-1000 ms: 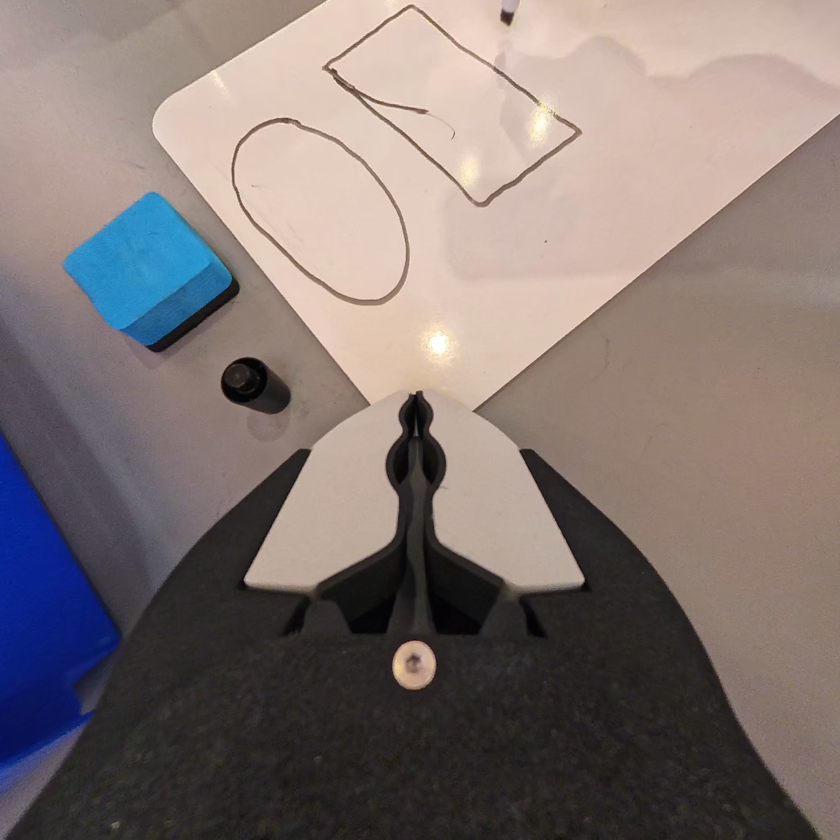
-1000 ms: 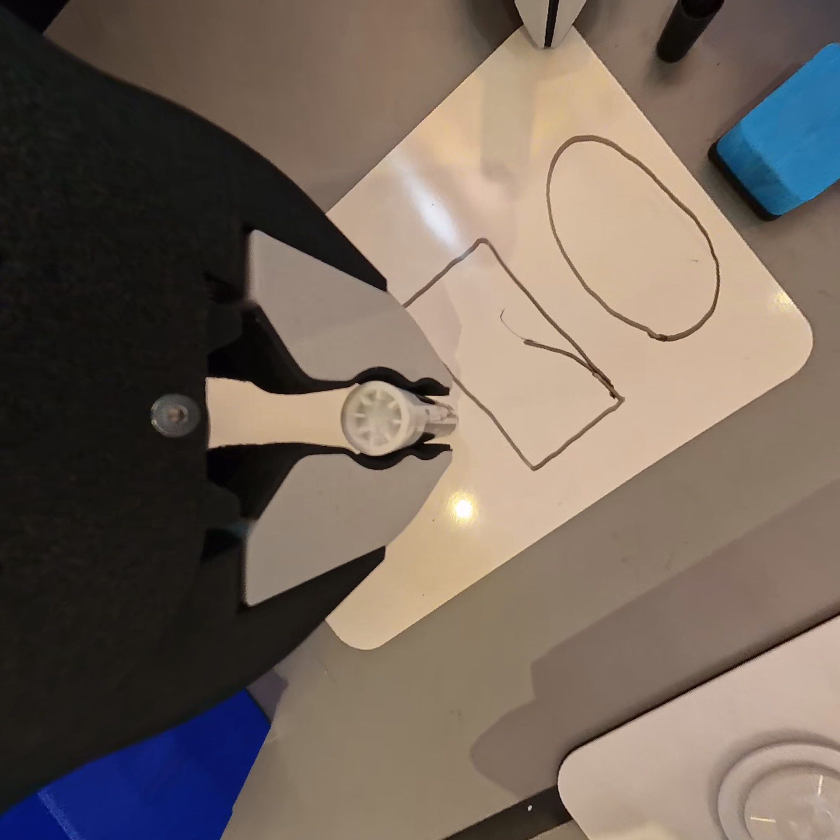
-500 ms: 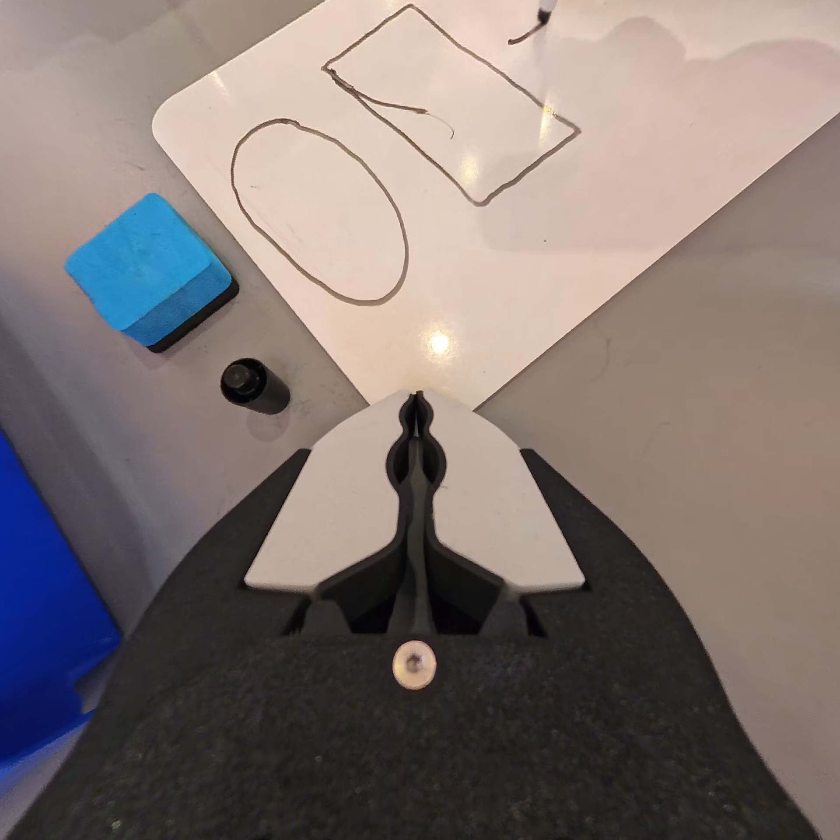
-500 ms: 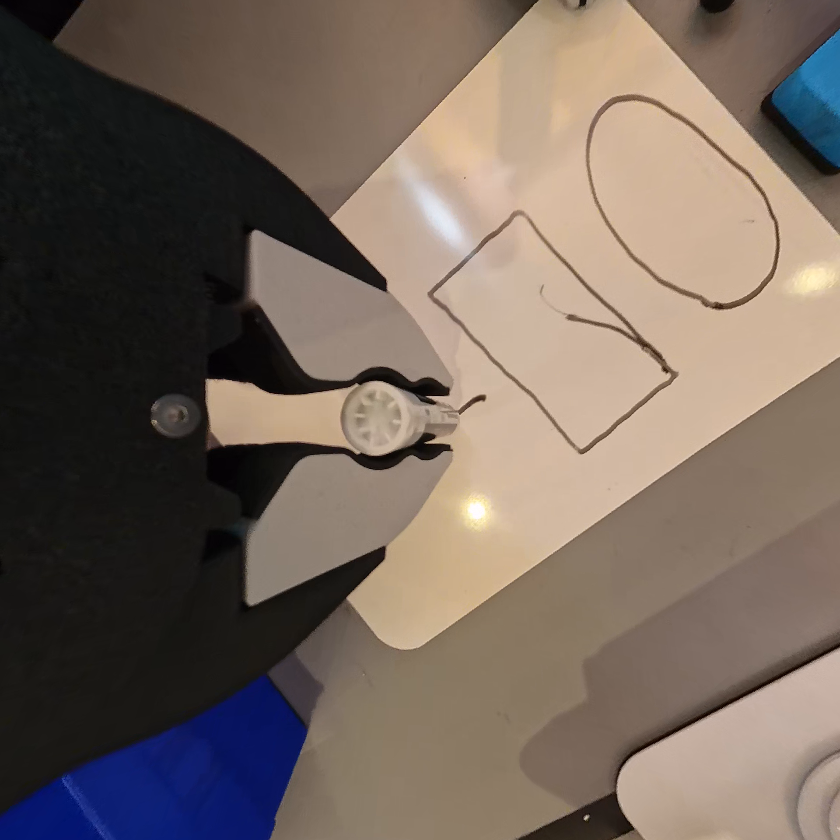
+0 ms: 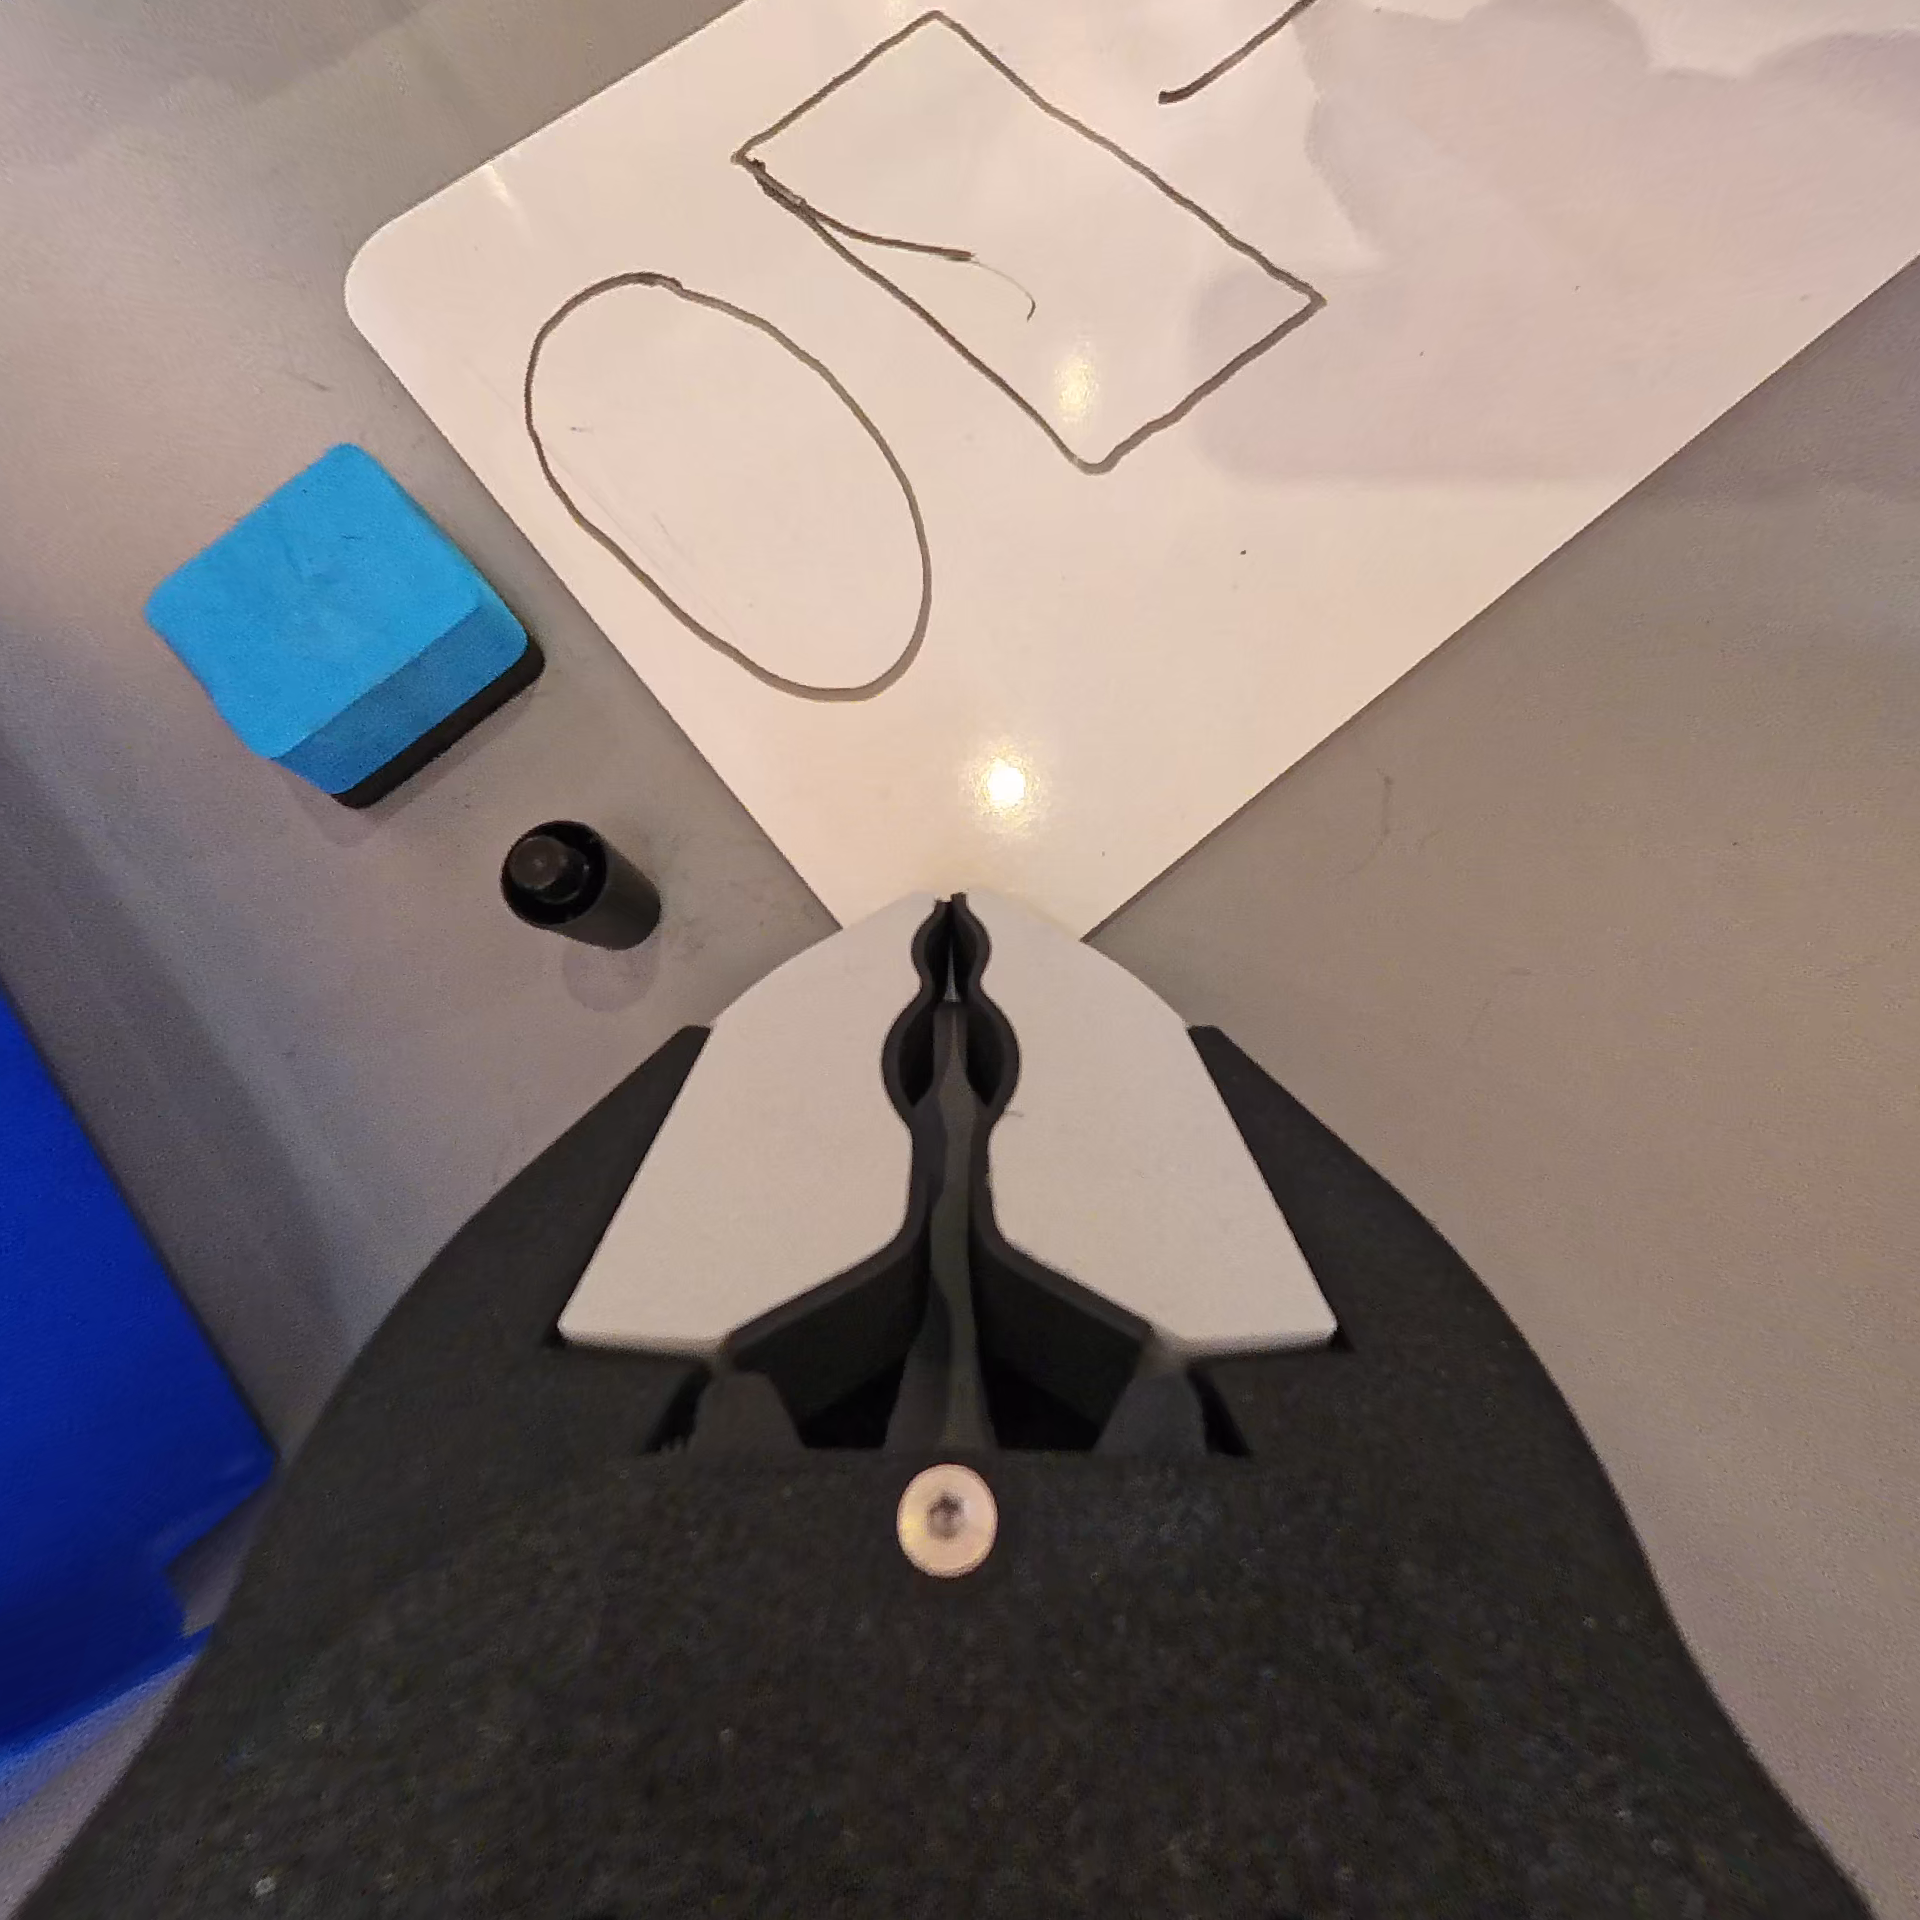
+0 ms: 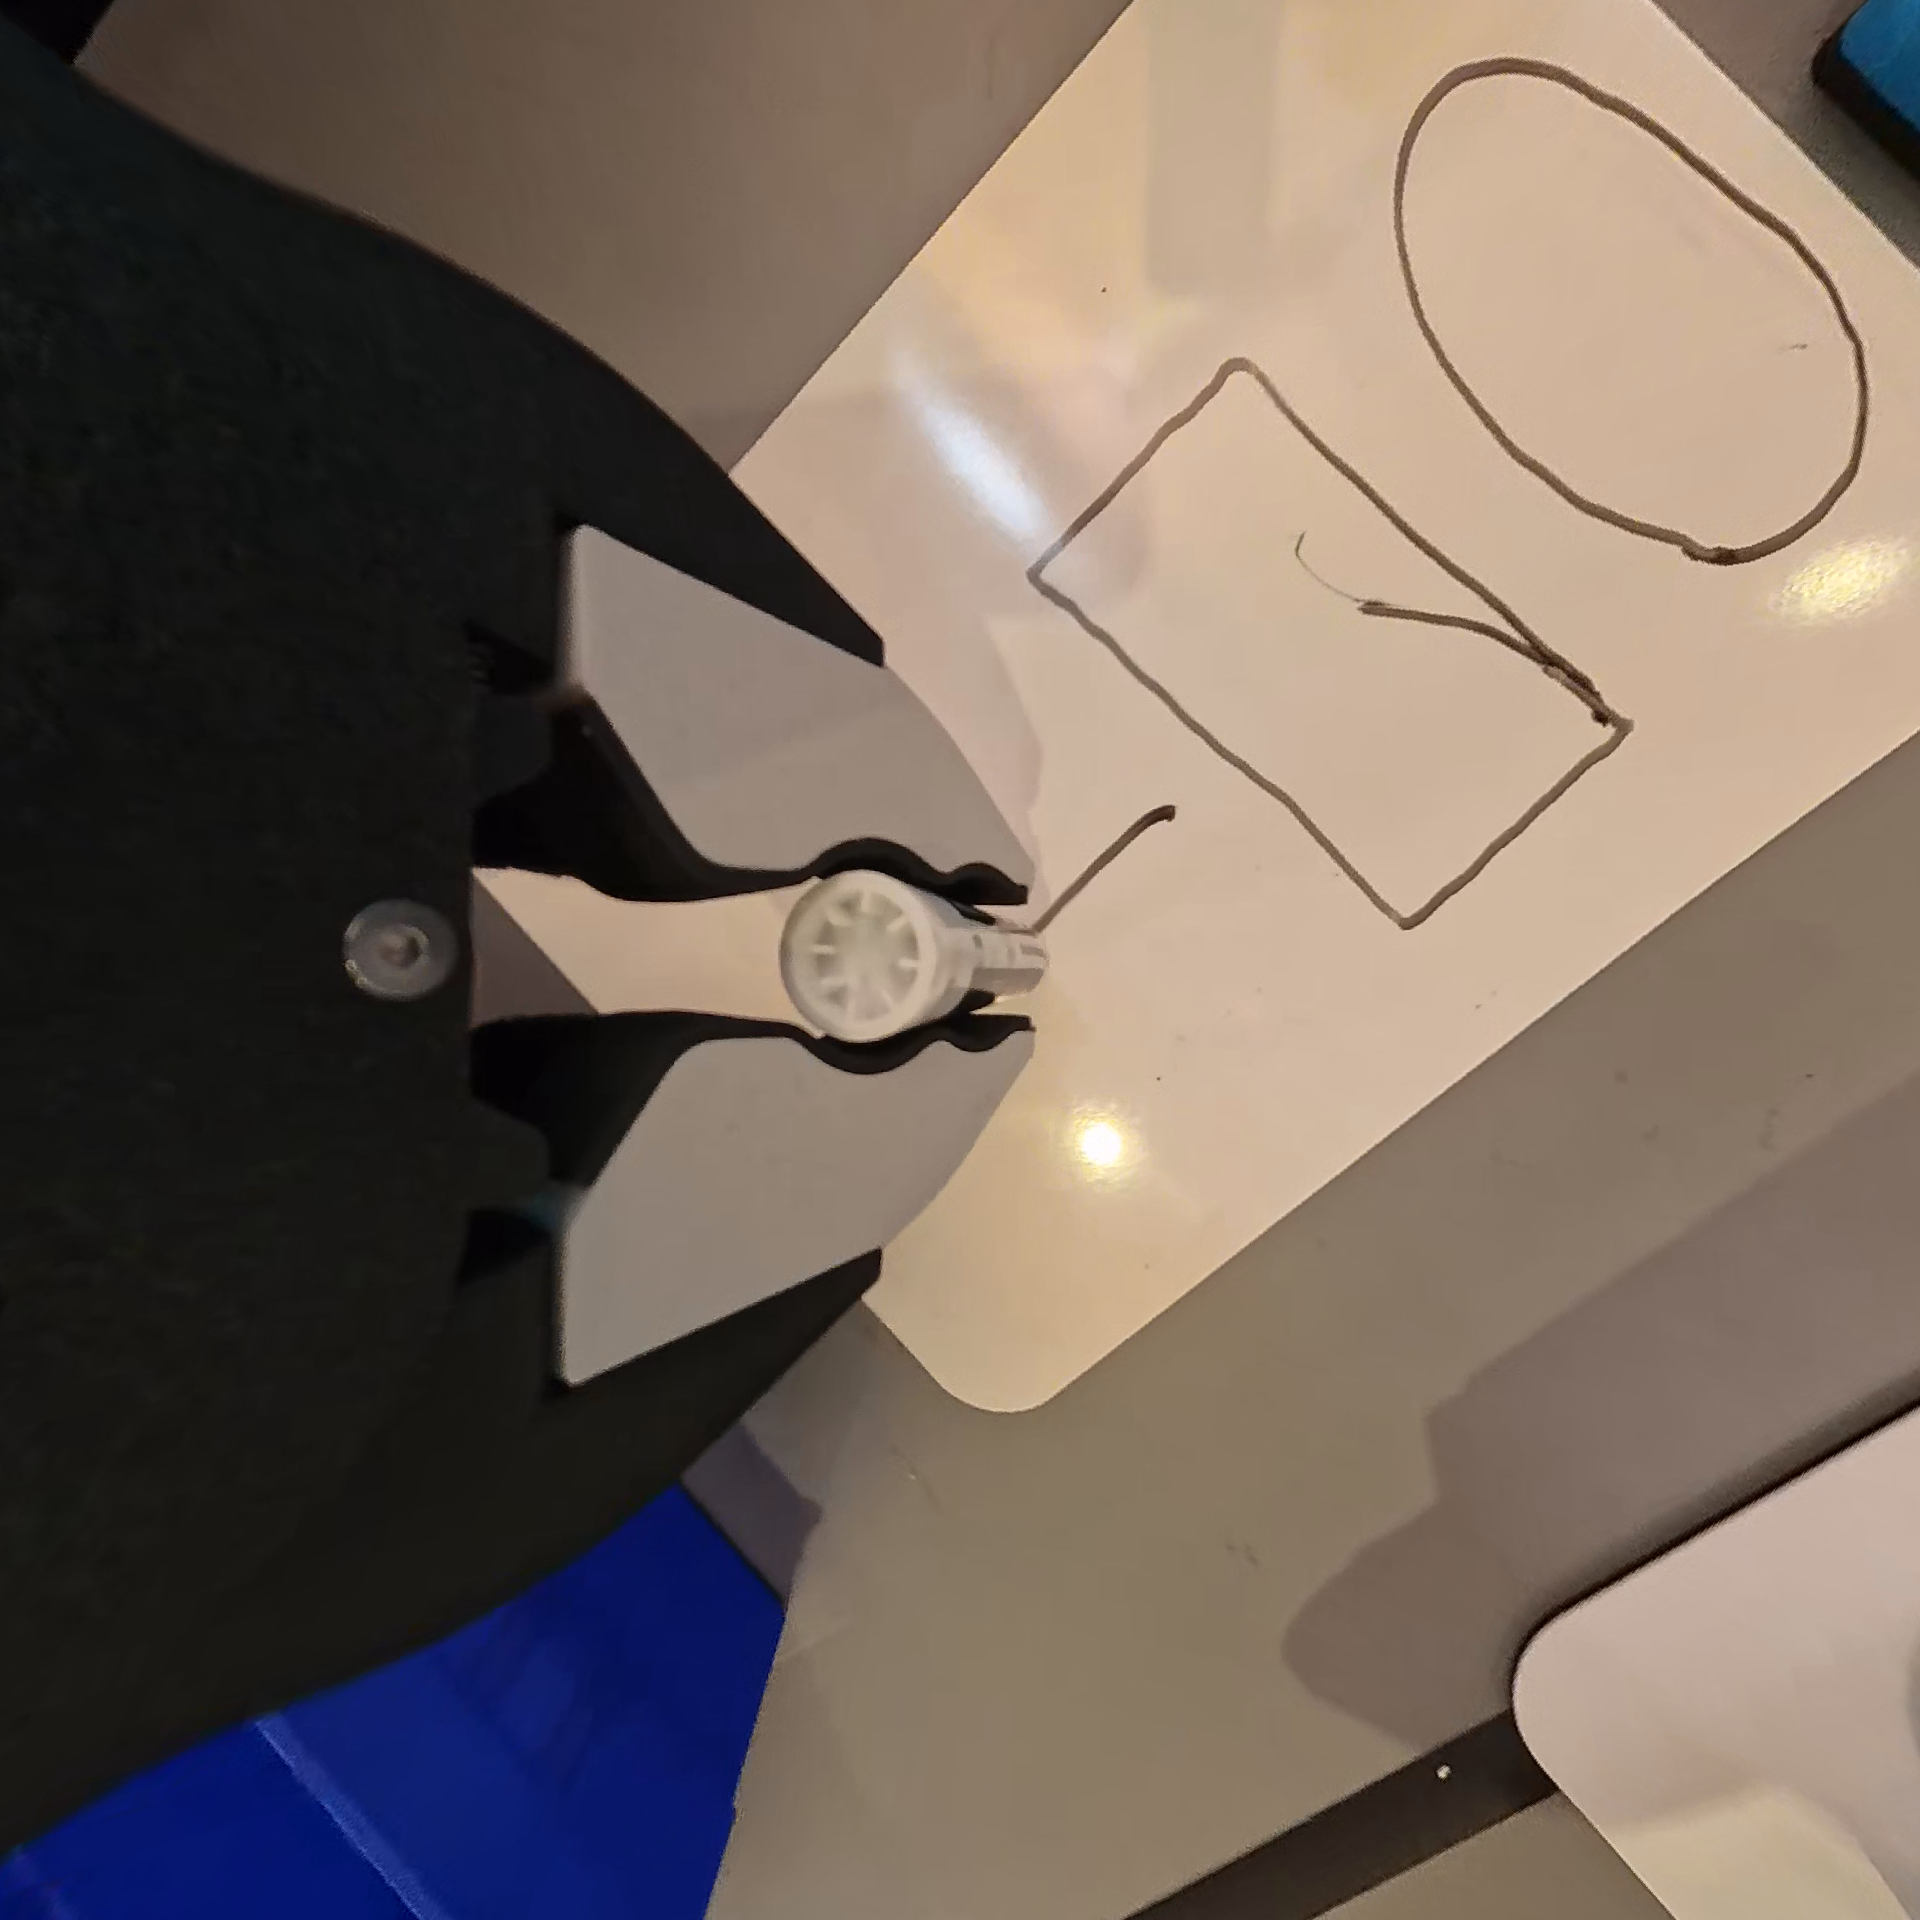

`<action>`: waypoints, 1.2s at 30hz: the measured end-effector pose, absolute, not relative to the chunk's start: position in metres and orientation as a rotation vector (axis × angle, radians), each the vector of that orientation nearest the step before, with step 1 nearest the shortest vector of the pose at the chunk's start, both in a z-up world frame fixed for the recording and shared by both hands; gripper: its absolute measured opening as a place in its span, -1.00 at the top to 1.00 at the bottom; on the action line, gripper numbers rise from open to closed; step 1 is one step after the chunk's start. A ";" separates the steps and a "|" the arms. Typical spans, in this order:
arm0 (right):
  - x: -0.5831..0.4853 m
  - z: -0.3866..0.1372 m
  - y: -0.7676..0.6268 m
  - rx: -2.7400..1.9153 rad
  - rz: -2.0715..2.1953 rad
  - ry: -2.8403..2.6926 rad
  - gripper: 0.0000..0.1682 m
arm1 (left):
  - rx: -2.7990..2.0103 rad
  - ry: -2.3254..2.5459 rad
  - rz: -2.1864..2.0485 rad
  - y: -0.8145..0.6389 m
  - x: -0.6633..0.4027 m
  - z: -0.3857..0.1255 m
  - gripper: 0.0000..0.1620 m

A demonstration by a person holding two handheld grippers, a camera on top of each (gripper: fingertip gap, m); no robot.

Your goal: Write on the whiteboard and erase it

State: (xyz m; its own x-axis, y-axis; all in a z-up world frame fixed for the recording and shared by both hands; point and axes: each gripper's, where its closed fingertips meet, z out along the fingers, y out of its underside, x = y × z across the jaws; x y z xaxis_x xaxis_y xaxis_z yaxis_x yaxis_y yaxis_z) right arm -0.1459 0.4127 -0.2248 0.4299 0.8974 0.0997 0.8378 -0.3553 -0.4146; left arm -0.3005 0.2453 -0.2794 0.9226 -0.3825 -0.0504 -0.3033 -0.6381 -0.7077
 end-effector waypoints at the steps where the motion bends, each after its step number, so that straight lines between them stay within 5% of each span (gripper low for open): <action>1: -0.148 -0.225 0.414 -2.276 0.203 -1.476 0.76 | -2.306 0.484 -0.133 0.245 -0.301 -0.279 1.00; 36: -0.142 -0.225 0.408 -2.283 0.185 -1.490 0.76 | -2.306 0.483 -0.124 0.245 -0.300 -0.279 1.00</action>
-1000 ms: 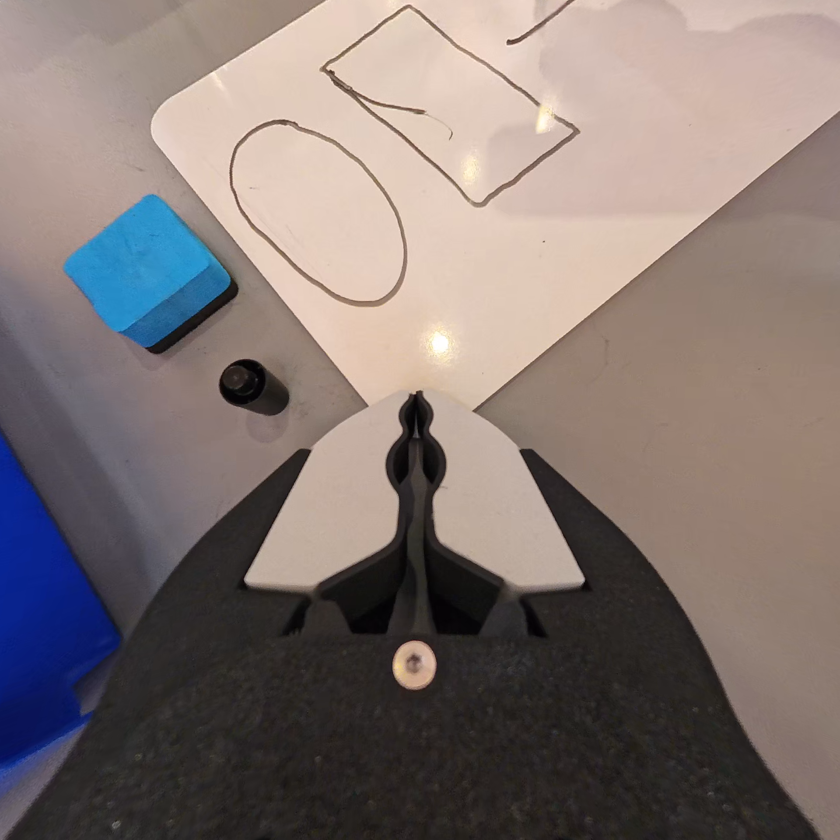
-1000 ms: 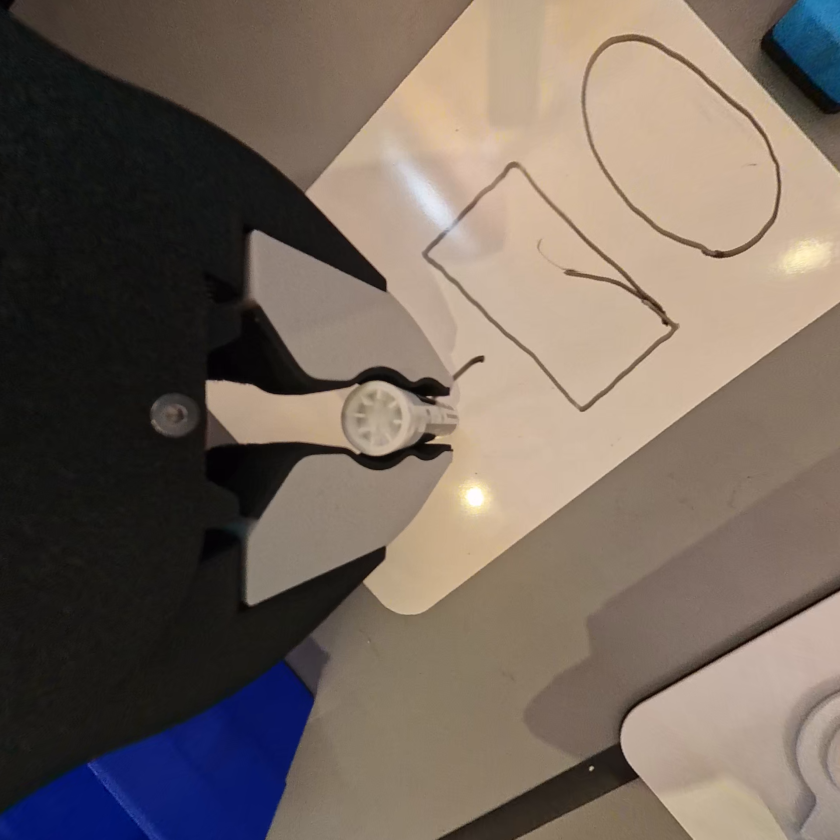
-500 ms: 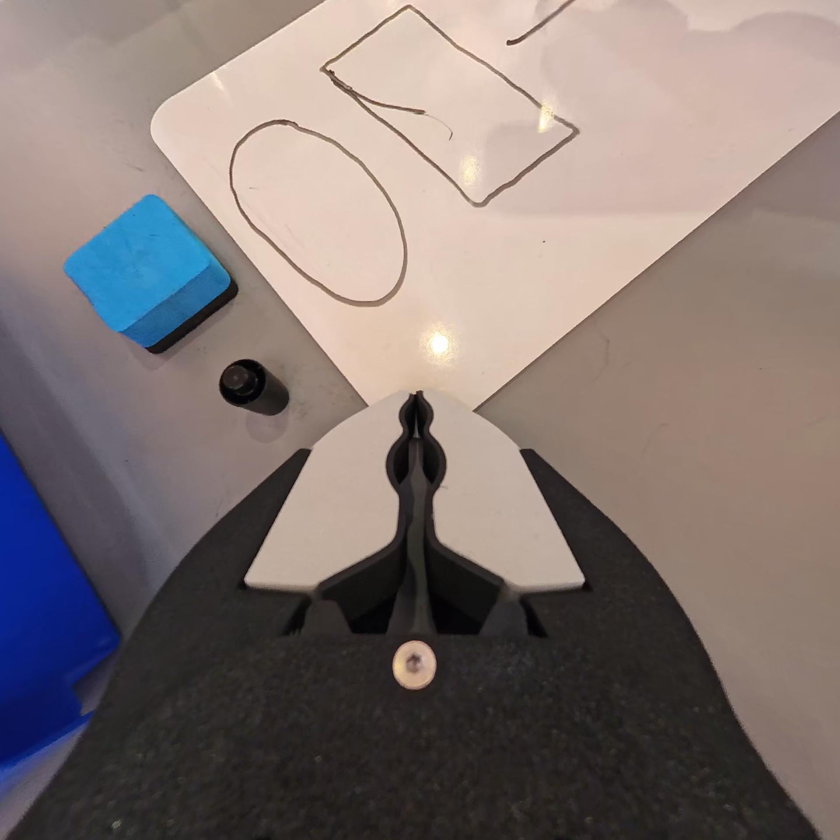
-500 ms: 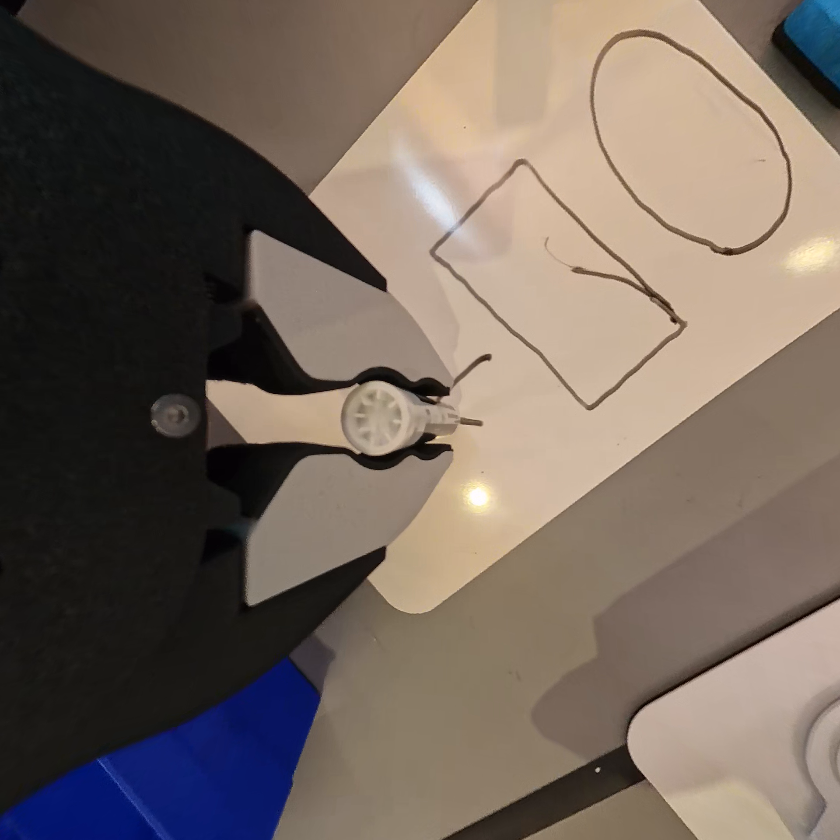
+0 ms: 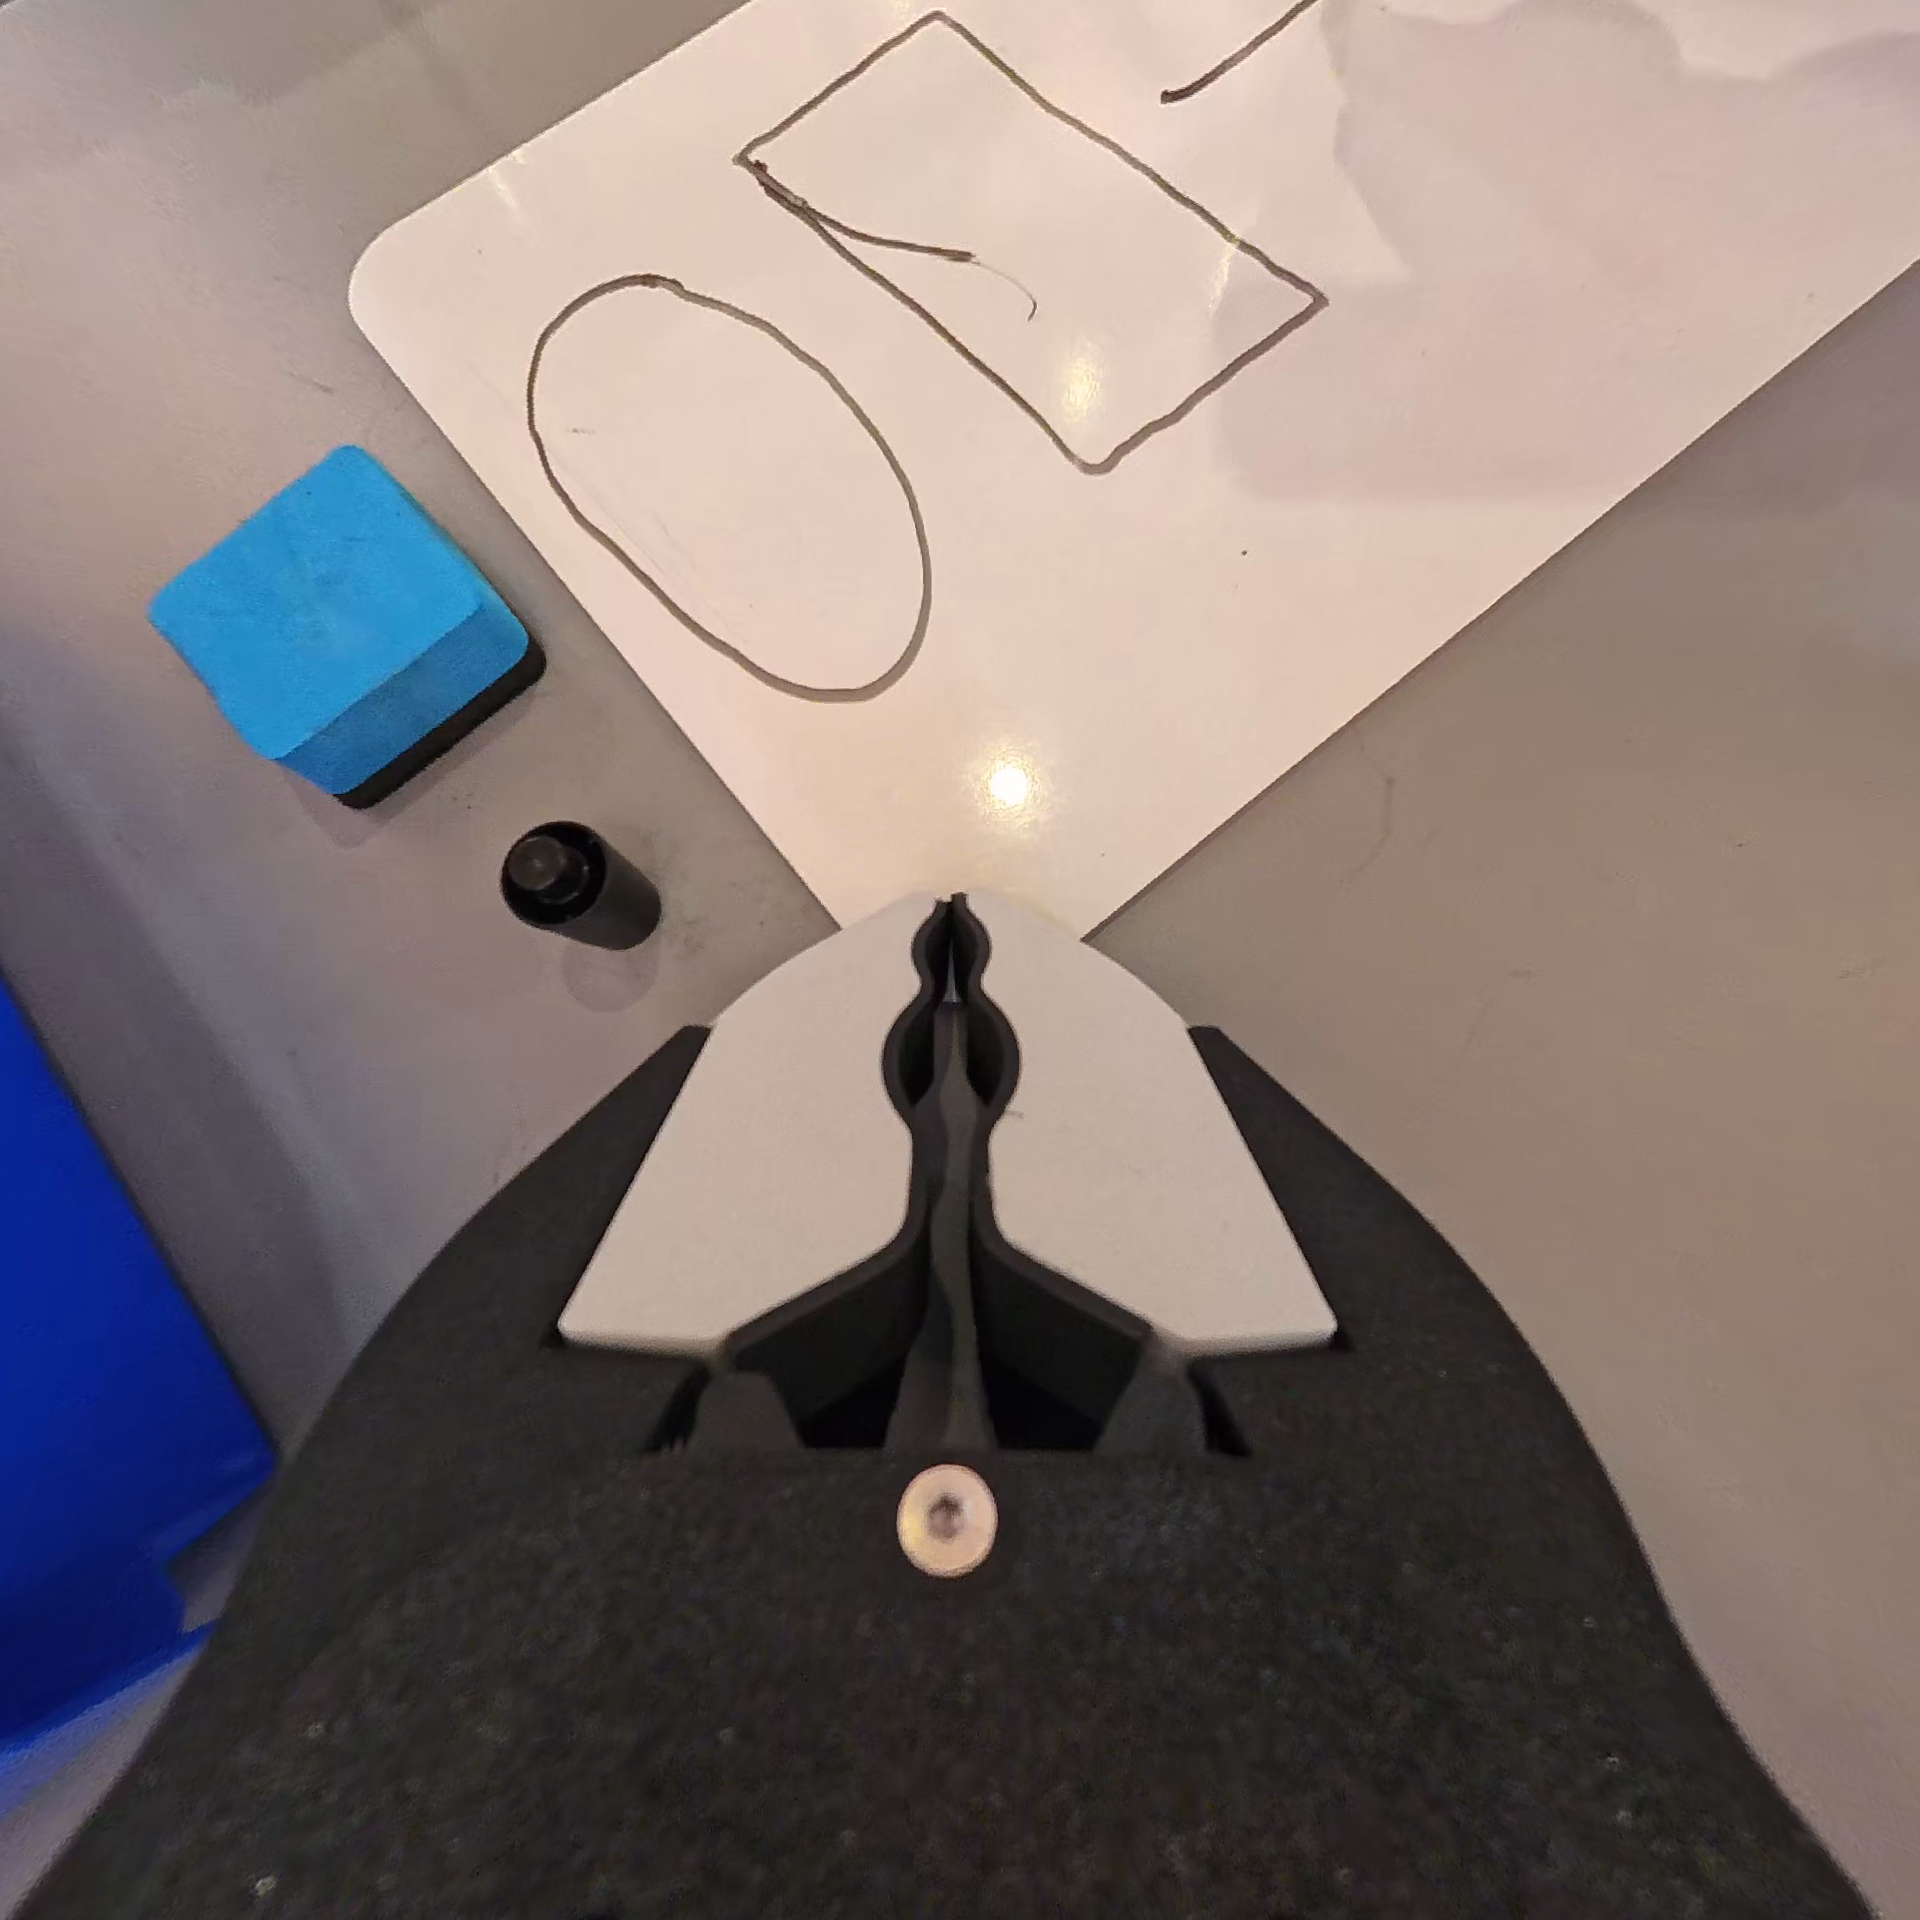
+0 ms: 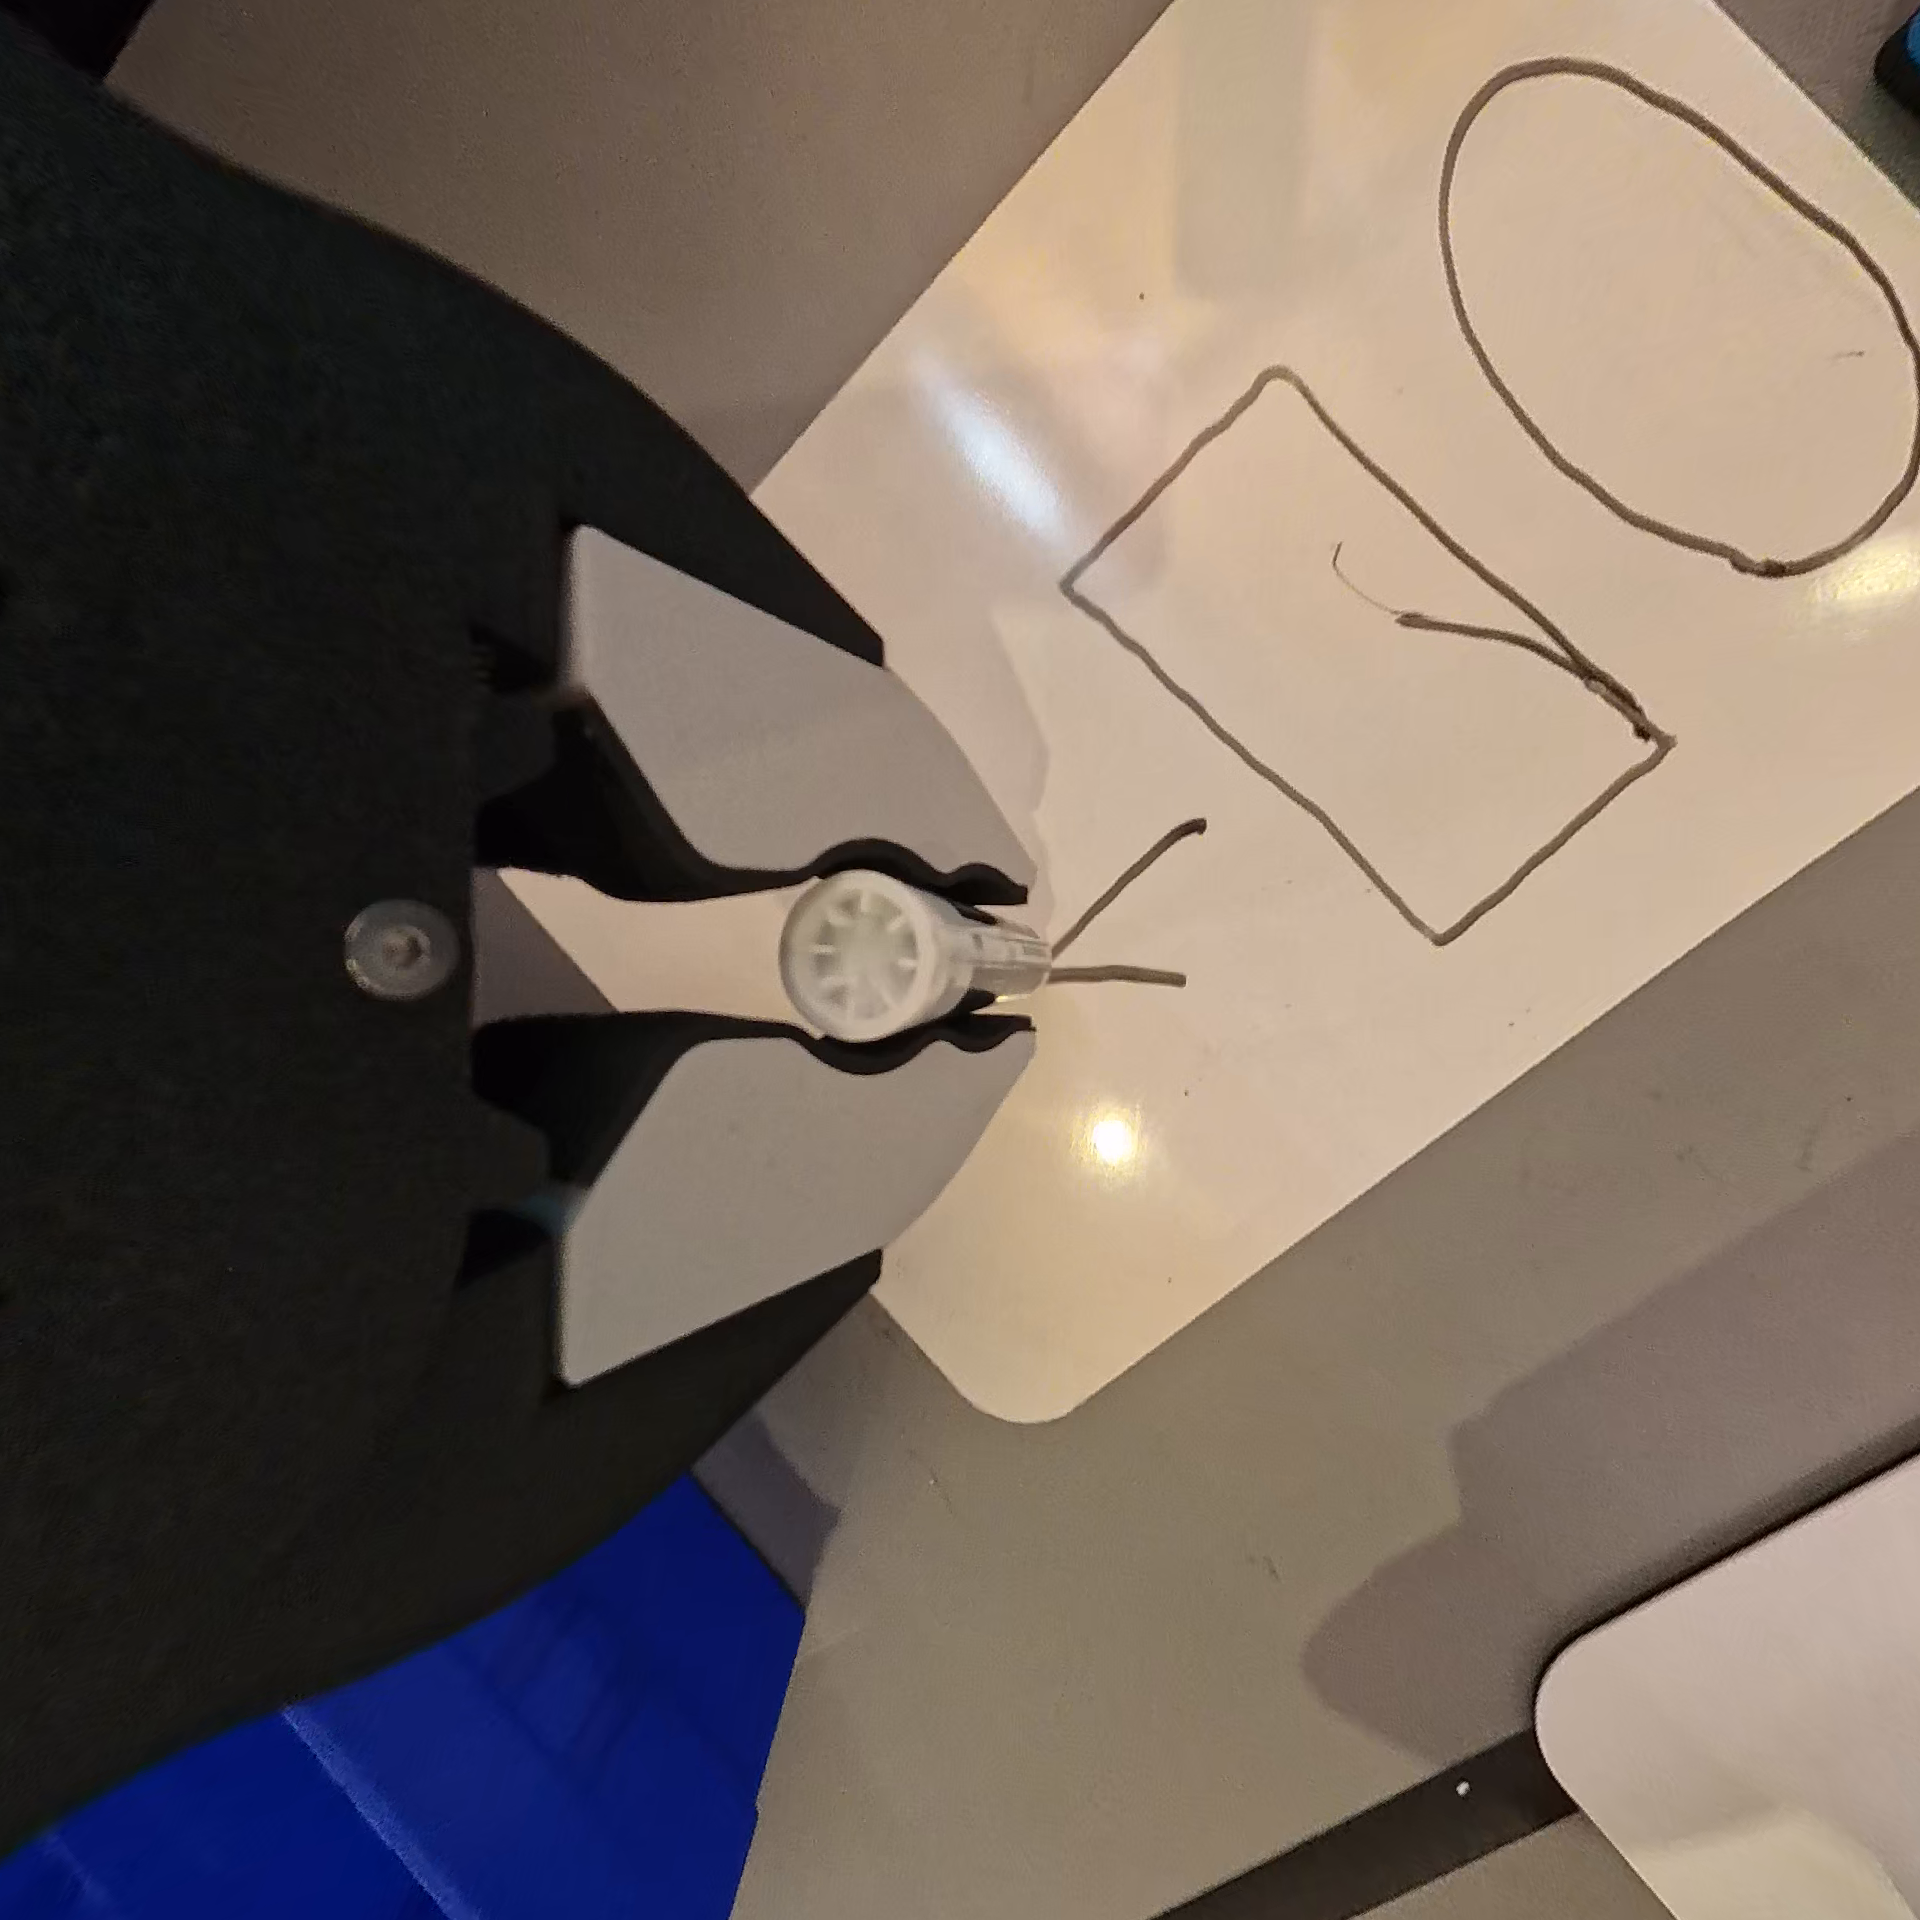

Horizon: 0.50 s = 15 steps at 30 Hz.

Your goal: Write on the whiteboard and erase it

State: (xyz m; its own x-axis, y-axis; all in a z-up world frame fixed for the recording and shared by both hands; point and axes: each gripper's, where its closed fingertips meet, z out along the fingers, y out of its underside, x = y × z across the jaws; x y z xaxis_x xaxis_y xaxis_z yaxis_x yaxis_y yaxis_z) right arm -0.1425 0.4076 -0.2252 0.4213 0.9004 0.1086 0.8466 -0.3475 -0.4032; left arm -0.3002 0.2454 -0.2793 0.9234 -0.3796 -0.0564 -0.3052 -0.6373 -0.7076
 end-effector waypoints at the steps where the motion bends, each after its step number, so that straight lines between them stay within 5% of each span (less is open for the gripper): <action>1: -0.144 -0.225 0.405 -2.282 0.188 -1.496 0.76 | -2.305 0.484 -0.124 0.245 -0.300 -0.279 1.00; 15: -0.153 -0.217 0.378 -2.232 0.215 -1.522 0.76 | -2.303 0.492 -0.116 0.245 -0.300 -0.279 1.00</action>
